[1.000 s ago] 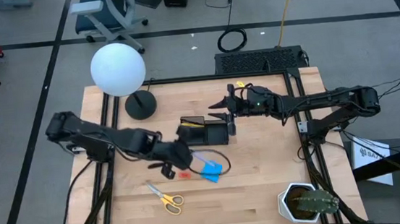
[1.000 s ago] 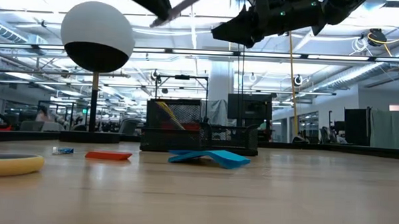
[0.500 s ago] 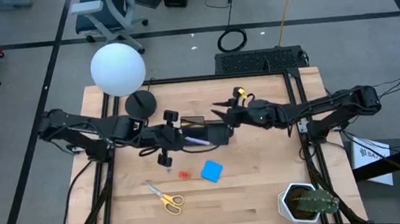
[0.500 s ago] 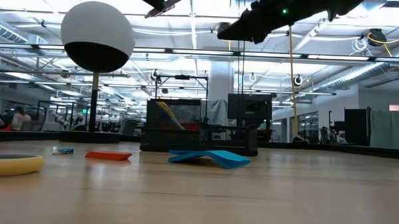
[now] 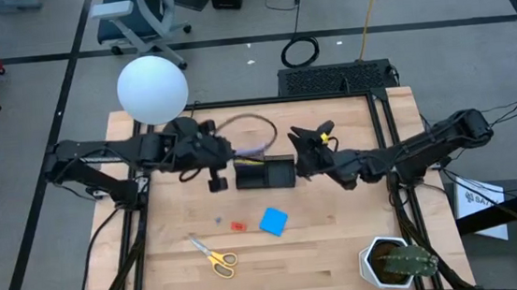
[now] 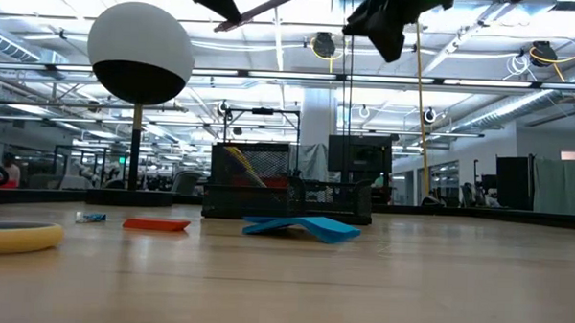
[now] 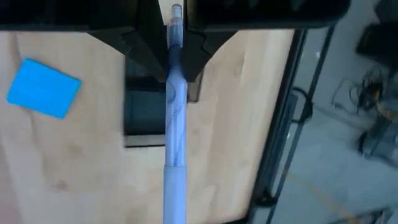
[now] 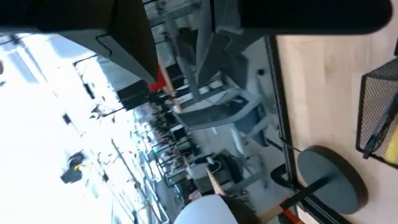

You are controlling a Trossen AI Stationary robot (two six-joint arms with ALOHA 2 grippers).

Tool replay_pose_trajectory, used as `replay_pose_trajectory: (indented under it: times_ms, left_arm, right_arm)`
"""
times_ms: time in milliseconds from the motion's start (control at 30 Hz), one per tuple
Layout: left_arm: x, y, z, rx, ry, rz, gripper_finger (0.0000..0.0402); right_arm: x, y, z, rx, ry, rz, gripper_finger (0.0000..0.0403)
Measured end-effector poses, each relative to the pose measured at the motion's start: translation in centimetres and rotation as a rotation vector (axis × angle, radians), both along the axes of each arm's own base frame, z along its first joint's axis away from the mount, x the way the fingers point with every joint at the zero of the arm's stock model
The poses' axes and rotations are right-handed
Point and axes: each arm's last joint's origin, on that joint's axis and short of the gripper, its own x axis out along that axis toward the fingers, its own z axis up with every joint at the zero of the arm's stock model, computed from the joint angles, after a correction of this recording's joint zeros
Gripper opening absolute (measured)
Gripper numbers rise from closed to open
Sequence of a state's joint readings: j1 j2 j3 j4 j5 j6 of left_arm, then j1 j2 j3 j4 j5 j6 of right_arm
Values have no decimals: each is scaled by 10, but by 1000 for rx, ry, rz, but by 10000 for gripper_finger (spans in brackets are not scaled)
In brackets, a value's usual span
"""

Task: Pick and place office supplies into organizer
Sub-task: Put the white pen into the desk organizer

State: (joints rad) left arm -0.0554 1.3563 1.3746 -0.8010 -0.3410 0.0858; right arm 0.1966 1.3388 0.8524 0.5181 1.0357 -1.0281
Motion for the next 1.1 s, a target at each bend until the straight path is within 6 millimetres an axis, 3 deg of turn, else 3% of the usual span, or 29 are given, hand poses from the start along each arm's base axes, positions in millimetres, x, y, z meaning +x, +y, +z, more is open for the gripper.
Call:
replay_pose_trajectory:
  times_ms: [300,600,900,1100]
  left_arm:
    - [1,26,8,-194,-108,37,27]
    - [5,34,14,-356,-201,-11,27]
    - [13,33,13,-505,-223,-75,27]
    - [28,32,11,-610,-279,-122,27]
  right_arm:
    - [-5,34,2,-171,148,85,100]
    - [10,60,-21,-452,405,76,100]
    - [27,67,-31,-749,482,49,100]
    - [31,71,-35,-941,511,78,100]
